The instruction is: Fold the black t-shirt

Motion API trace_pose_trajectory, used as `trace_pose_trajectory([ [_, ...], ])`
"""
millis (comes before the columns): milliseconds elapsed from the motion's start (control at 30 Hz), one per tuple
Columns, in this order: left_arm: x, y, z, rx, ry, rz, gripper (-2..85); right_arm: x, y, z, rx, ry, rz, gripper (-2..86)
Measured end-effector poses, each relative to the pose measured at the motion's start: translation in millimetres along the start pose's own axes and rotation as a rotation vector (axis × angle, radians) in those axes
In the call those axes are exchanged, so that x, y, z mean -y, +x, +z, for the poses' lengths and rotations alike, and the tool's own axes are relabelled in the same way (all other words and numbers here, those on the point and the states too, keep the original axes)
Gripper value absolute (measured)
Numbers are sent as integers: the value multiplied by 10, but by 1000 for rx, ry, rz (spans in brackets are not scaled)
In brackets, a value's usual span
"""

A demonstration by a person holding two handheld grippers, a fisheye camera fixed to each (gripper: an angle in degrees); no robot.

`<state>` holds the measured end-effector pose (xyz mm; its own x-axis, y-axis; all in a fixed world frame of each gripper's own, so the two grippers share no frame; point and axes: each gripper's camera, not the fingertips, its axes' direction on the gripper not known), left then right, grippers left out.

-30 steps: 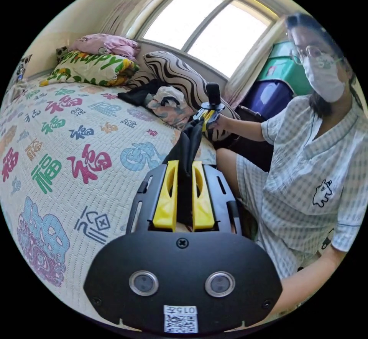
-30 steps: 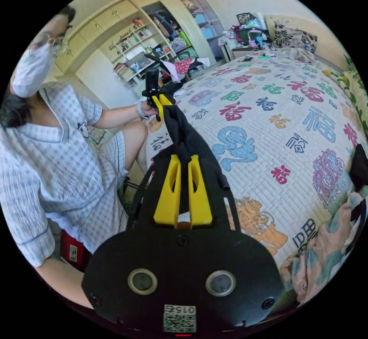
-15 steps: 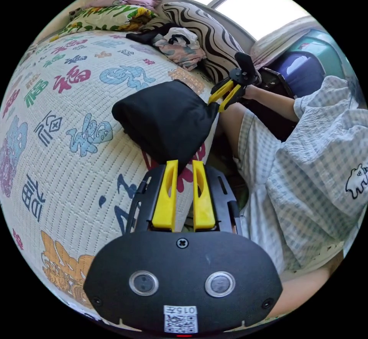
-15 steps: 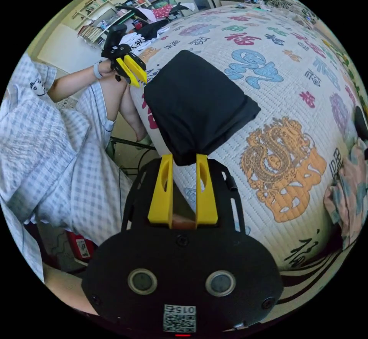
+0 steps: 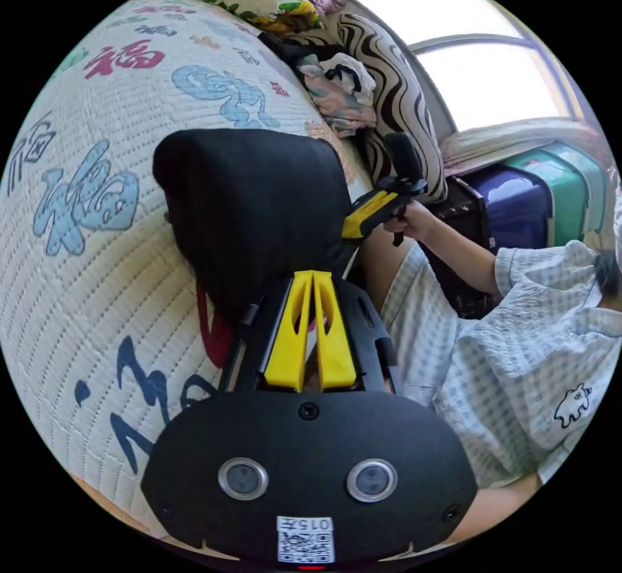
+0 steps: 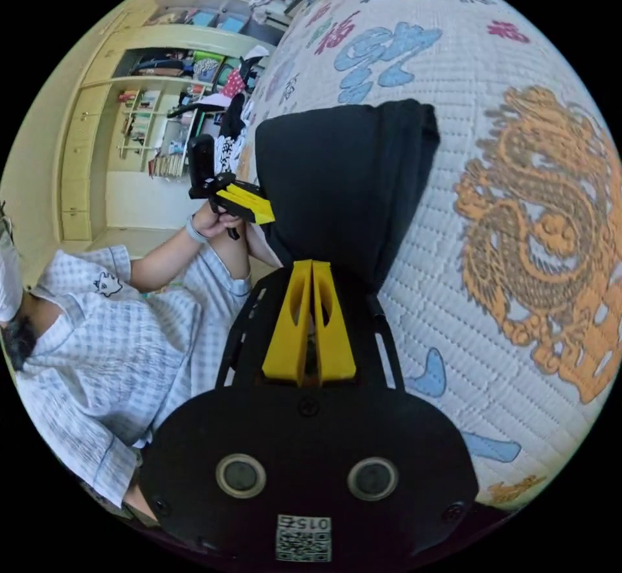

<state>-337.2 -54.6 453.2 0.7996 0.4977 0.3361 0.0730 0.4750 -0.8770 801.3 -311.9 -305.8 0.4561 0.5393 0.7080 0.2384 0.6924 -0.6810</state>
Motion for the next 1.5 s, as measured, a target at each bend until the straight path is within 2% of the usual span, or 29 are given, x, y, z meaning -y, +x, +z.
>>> trace_pose_trajectory([
  [33,-65,-63,-79,-39,21,-44,-7,-46,126,-36,58,38,55,-6],
  [200,-231,-43,-499,-12,6,-107,-8,-225,395,-283,71,125,156,-1],
  [333,-187,124,-1151,-5,234,-94,-1,-32,325,-735,-33,381,96,30],
  [400,-69,172,-1306,46,299,-93,4,221,319,-779,-128,418,94,53],
  [467,130,148,-1307,40,308,-111,6,548,393,-688,-185,381,120,59],
  [533,253,96,-1225,14,249,-135,1,950,587,-426,-184,266,158,18],
  [600,257,74,-1236,73,226,-160,-5,1101,754,-244,-220,184,202,5],
  [700,105,19,-1429,56,252,-212,-5,970,1069,-306,-73,299,302,-1],
  [767,-73,21,-1626,42,279,-240,2,789,1251,-319,-83,336,371,0],
  [900,-426,-5,-2016,-71,325,-293,78,342,1463,-358,261,469,224,22],
  [933,-562,-33,-2144,-102,330,-324,109,253,1495,-329,315,466,183,53],
  [1067,-814,-25,-2364,-154,261,-335,138,266,1618,-30,253,318,189,129],
  [1133,-781,15,-2375,-197,255,-319,140,443,1696,214,344,310,141,145],
  [1267,-519,156,-2203,-329,223,-262,125,874,1732,652,453,241,66,131],
  [1333,-416,248,-2133,-344,186,-236,107,1096,1725,894,453,174,51,100],
  [1500,-487,416,-2290,-443,172,-249,69,1219,1662,1079,406,158,86,65],
])
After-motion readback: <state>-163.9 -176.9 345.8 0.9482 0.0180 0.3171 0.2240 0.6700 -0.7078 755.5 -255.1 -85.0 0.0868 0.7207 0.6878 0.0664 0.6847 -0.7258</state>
